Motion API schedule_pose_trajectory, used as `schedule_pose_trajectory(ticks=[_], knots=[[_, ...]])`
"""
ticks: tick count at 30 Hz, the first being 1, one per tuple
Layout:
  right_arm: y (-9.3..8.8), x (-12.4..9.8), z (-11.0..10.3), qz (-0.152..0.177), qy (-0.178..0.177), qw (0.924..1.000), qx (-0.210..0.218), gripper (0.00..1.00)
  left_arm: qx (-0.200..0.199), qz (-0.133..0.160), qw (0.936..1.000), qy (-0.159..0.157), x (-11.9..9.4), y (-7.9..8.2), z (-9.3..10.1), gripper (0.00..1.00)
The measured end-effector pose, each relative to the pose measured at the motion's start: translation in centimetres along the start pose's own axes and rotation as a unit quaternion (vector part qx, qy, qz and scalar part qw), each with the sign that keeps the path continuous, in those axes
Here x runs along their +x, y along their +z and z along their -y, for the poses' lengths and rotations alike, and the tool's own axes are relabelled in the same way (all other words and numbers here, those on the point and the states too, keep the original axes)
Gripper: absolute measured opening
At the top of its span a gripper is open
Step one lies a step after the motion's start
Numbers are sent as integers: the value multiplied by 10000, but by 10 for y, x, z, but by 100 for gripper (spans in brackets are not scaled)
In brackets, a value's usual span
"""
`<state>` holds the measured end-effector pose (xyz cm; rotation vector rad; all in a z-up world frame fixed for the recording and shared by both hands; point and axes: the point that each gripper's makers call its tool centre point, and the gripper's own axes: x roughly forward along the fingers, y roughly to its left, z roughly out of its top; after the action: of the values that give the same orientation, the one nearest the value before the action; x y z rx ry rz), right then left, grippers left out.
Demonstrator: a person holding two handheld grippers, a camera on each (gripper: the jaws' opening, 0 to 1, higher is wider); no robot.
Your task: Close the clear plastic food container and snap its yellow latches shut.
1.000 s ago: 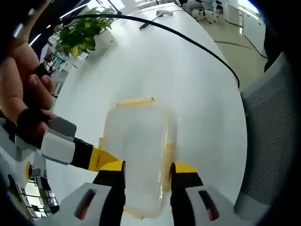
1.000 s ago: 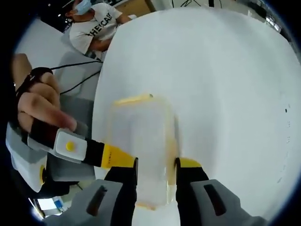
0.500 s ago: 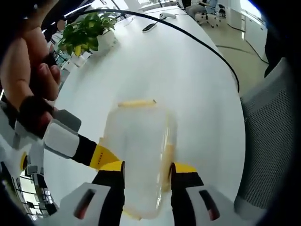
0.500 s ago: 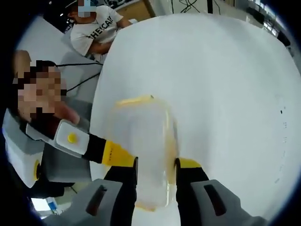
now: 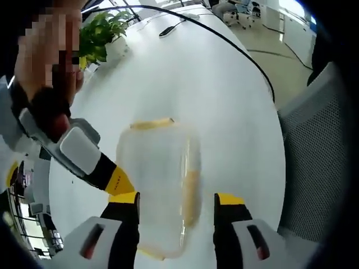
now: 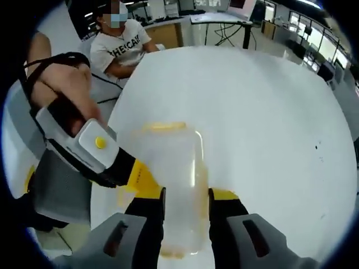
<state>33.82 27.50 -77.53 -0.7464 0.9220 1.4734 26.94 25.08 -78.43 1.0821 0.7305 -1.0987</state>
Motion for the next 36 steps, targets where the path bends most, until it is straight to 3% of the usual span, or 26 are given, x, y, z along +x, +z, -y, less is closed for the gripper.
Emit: schedule_pose_trajectory(ticks=[7, 14, 20, 24, 31, 36], knots=[[0, -3, 3, 206, -326, 9992, -48, 36, -162, 33, 9996, -212, -2, -2, 13, 68], [-5, -11, -2, 377, -274, 9988, 129, 57, -552, 144, 9974, -451, -9, -1, 18, 84], [-15, -11, -15, 278, -124, 9994, 152, 74, -752, 201, 9952, -601, -8, -7, 11, 99], [-25, -11, -21, 121, -222, 9997, -69, 84, -737, 199, 9953, -589, -9, -10, 4, 99], [-46, -8, -25, -252, -490, 9979, -334, 83, -498, -160, 9973, -519, -9, -29, -11, 99], [-50, -8, -26, -235, -543, 9978, -312, 79, -353, -341, 9975, -502, -4, -38, -19, 99]])
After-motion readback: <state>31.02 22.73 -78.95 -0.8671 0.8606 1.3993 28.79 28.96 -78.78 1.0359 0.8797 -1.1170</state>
